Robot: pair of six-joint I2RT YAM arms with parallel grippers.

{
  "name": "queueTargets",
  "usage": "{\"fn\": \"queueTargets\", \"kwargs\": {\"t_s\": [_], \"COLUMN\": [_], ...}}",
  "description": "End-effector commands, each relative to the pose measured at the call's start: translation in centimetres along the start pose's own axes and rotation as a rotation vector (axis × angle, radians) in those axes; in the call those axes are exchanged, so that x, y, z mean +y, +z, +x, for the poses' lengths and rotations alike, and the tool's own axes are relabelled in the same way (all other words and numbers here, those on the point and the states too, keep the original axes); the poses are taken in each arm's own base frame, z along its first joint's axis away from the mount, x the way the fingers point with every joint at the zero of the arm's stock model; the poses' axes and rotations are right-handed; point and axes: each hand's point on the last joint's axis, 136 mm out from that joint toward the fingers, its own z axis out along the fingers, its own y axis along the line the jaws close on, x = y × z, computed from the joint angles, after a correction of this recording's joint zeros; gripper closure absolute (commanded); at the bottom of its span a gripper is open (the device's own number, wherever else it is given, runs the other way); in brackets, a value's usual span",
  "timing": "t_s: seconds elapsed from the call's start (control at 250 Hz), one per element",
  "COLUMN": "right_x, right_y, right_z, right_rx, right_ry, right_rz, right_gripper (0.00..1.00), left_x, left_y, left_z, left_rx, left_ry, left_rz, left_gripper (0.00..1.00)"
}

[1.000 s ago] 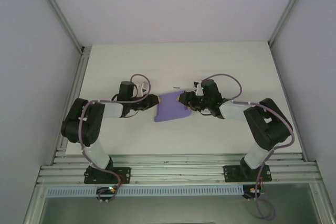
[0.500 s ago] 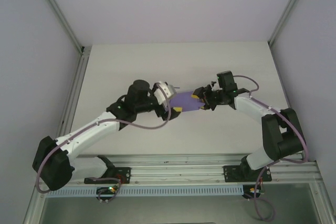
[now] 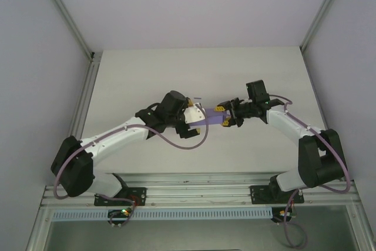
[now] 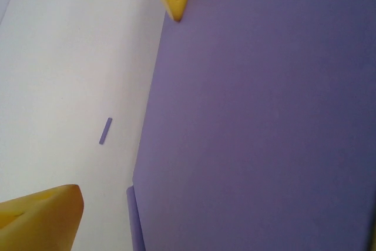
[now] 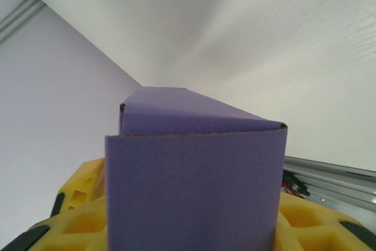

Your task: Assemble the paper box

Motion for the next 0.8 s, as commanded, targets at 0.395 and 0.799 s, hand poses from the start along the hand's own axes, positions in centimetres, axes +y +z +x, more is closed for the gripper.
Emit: {"fn": "queueTargets", "kwargs": {"t_s": [0.395, 0.799], "right_x": [1.4, 0.5], "right_y": [-0.3, -2.1], "right_z": [2.9, 2.0], "right_rx": [0.134, 0.024], "right_ry": [0.002, -0.161], "right_rz": [-0.06, 0.012], "right_gripper": [0.55, 0.0], "left_x": [0.4, -0.5], "left_y": [0.3, -1.2], "left_z": [-0.6, 0.3], "left_rx": [0.009, 0.014], "left_ry": [0.079, 0.059], "left_rz": [-0.032, 0.05], "left_gripper": [0.43, 0.6]}}
